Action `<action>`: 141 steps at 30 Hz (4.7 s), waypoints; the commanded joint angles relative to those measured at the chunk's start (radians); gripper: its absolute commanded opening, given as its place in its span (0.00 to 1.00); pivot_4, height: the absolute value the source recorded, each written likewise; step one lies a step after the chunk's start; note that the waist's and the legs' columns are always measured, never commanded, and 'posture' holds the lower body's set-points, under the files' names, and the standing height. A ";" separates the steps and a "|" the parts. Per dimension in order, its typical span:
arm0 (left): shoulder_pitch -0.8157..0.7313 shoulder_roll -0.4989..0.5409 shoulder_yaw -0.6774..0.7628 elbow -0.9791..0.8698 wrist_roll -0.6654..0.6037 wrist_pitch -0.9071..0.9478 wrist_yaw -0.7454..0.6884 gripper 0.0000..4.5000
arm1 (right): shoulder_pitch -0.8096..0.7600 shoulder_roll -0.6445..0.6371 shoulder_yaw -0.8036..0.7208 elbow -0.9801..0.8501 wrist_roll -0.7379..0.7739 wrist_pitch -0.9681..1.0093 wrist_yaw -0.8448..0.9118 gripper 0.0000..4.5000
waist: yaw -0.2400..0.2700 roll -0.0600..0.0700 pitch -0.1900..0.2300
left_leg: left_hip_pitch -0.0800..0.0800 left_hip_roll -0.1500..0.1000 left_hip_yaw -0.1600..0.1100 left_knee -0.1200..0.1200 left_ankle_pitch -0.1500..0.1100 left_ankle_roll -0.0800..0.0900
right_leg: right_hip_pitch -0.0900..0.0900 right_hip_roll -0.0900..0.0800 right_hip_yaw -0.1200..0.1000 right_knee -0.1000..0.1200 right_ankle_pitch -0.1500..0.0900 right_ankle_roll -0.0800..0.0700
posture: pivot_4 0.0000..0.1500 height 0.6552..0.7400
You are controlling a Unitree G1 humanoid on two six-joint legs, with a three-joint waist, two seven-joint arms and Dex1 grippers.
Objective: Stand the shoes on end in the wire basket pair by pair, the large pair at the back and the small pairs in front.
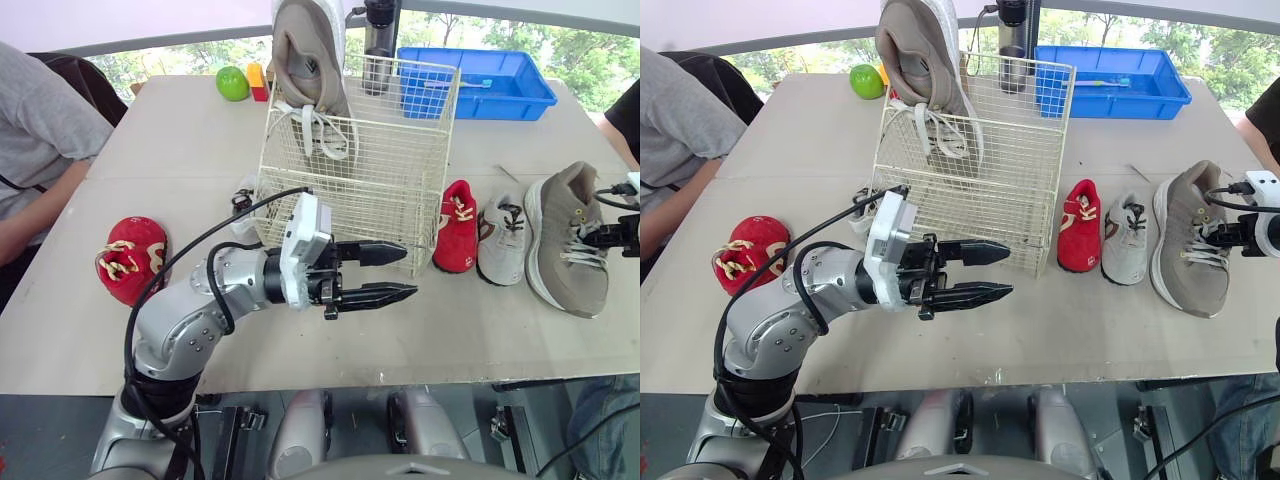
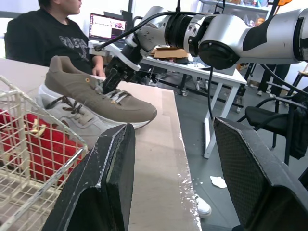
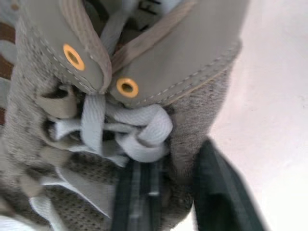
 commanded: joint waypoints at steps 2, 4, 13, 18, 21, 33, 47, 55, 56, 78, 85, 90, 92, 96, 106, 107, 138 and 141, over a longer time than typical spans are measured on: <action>-0.018 0.002 0.013 -0.009 0.021 -0.046 -0.001 0.64 | 0.097 -0.064 -0.157 -0.123 0.068 0.058 -0.007 0.01 | 0.008 0.000 0.000 | 0.000 0.000 0.000 -0.001 0.000 0.000 | 0.000 0.000 0.000 0.000 0.000 0.000 | 1.00 1.00; -0.023 0.000 0.014 0.008 0.027 -0.056 -0.002 0.64 | 0.186 -0.081 -0.324 -0.304 0.165 0.128 -0.028 0.01 | 0.014 0.002 0.001 | -0.001 0.000 0.000 -0.002 0.000 0.000 | 0.000 -0.001 -0.001 -0.001 0.000 0.000 | 1.00 1.00; 0.003 -0.075 0.111 0.013 -0.019 -0.063 0.144 0.64 | 0.095 0.275 -0.851 -1.143 0.482 0.446 -0.462 0.01 | -0.026 0.010 0.003 | 0.003 0.000 -0.002 -0.007 0.000 0.000 | -0.004 0.002 0.007 0.004 0.000 0.001 | 1.00 1.00; 0.046 -0.070 0.203 -0.033 -0.060 -0.075 0.212 0.64 | -0.227 0.465 -0.753 -1.143 0.466 0.347 -0.683 0.01 | -0.025 0.010 0.003 | 0.002 0.001 -0.001 -0.008 0.000 0.000 | -0.009 0.004 0.009 0.006 0.000 0.000 | 1.00 1.00; 0.078 -0.046 0.250 -0.051 -0.068 -0.083 0.230 0.64 | -0.322 0.545 -0.646 -1.069 0.382 0.178 -0.755 0.01 | -0.021 0.009 0.003 | -0.002 0.001 0.001 -0.008 0.000 0.000 | -0.011 0.002 0.009 0.005 0.000 0.000 | 1.00 1.00; 0.167 0.017 0.409 -0.055 -0.061 -0.182 0.248 0.64 | -0.172 0.743 -0.335 -1.082 0.092 -0.335 -0.921 0.01 | 0.000 0.008 0.002 | -0.004 0.000 0.005 -0.009 0.000 0.000 | -0.013 -0.001 0.010 0.002 0.000 0.000 | 1.00 1.00; 0.249 0.060 0.431 0.007 -0.018 -0.264 0.173 0.64 | 0.037 0.876 -0.210 -1.064 -0.028 -0.491 -0.990 0.01 | -0.001 0.002 -0.001 | -0.002 0.001 0.004 -0.008 0.000 0.000 | -0.013 -0.001 0.010 0.005 0.000 0.000 | 1.00 1.00; 0.266 0.059 0.426 0.010 -0.001 -0.273 0.168 0.64 | 0.230 0.948 -0.207 -1.157 -0.017 -0.397 -1.040 0.01 | 0.001 0.001 -0.001 | -0.002 0.001 0.004 -0.011 0.000 0.000 | -0.013 -0.002 0.009 0.004 0.000 0.000 | 1.00 1.00; 0.272 0.059 0.426 0.010 -0.001 -0.273 0.168 0.64 | 0.249 0.955 -0.205 -1.170 -0.014 -0.384 -1.043 0.01 | 0.002 0.001 -0.001 | -0.002 0.001 0.003 -0.011 0.000 0.000 | -0.013 -0.002 0.008 0.004 0.000 0.000 | 1.00 1.00; 0.309 0.063 0.442 0.063 0.006 -0.274 0.153 0.64 | 0.393 0.789 -0.207 -1.420 0.189 -0.204 -0.821 0.87 | -0.004 -0.007 -0.007 | 0.012 0.003 0.005 -0.014 0.000 0.000 | 0.000 -0.005 0.008 -0.002 -0.003 -0.005 | 1.00 1.00; 0.348 0.048 0.435 0.016 0.017 -0.303 0.158 0.64 | 0.114 0.708 -0.123 -1.270 0.150 -0.124 -0.759 0.87 | -0.027 -0.006 -0.007 | 0.012 0.002 0.006 -0.025 0.000 0.000 | -0.002 -0.002 0.010 -0.007 -0.001 -0.003 | 1.00 1.00; 0.362 0.053 0.437 -0.004 0.017 -0.307 0.164 0.64 | -0.026 0.761 -0.133 -1.140 0.171 -0.095 -0.744 0.87 | -0.023 -0.007 -0.007 | 0.012 0.003 0.006 -0.028 0.000 0.000 | -0.002 -0.003 0.009 -0.009 -0.001 -0.002 | 1.00 1.00; 0.370 0.053 0.444 -0.009 0.021 -0.312 0.170 0.64 | -0.050 0.766 -0.115 -1.101 0.134 -0.102 -0.755 0.87 | -0.022 -0.007 -0.007 | 0.010 0.003 0.005 -0.028 0.000 0.000 | -0.003 -0.004 0.009 -0.010 -0.001 -0.002 | 1.00 1.00; 0.390 0.053 0.460 -0.014 0.020 -0.320 0.182 0.64 | -0.030 0.775 -0.121 -1.118 0.090 -0.127 -0.798 0.87 | -0.025 -0.007 -0.007 | 0.010 0.002 0.006 -0.028 0.000 0.000 | -0.003 -0.006 0.009 -0.011 -0.001 -0.002 | 1.00 1.00; 0.437 -0.014 0.583 0.019 -0.077 -0.286 0.365 0.64 | 0.239 0.693 -0.210 -1.461 0.229 -0.087 -0.702 0.87 | -0.020 -0.007 -0.007 | 0.007 0.003 0.003 -0.029 0.000 -0.001 | -0.004 -0.007 0.005 -0.011 -0.001 -0.002 | 1.00 1.00; 0.440 -0.018 0.593 0.030 -0.081 -0.282 0.385 0.64 | 0.253 0.683 -0.225 -1.478 0.261 -0.091 -0.678 0.87 | -0.021 -0.007 -0.007 | 0.007 0.002 0.003 -0.028 0.000 0.000 | -0.004 -0.007 0.005 -0.011 -0.001 -0.002 | 1.00 1.00; 0.243 -0.139 0.290 0.305 0.454 -0.212 0.738 0.06 | 0.684 0.286 -0.308 -1.840 0.618 -0.153 -0.337 1.00 | 0.008 -0.010 -0.008 | 0.011 0.001 0.003 -0.025 0.000 0.000 | 0.001 -0.006 0.005 -0.011 -0.002 -0.003 | 1.00 1.00; 0.247 -0.184 0.373 0.244 0.426 -0.334 0.744 0.01 | 0.667 0.292 -0.288 -1.823 0.591 -0.165 -0.350 1.00 | 0.007 -0.010 -0.008 | 0.011 0.001 0.002 -0.025 0.000 0.000 | 0.001 -0.006 0.005 -0.011 -0.002 -0.003 | 1.00 1.00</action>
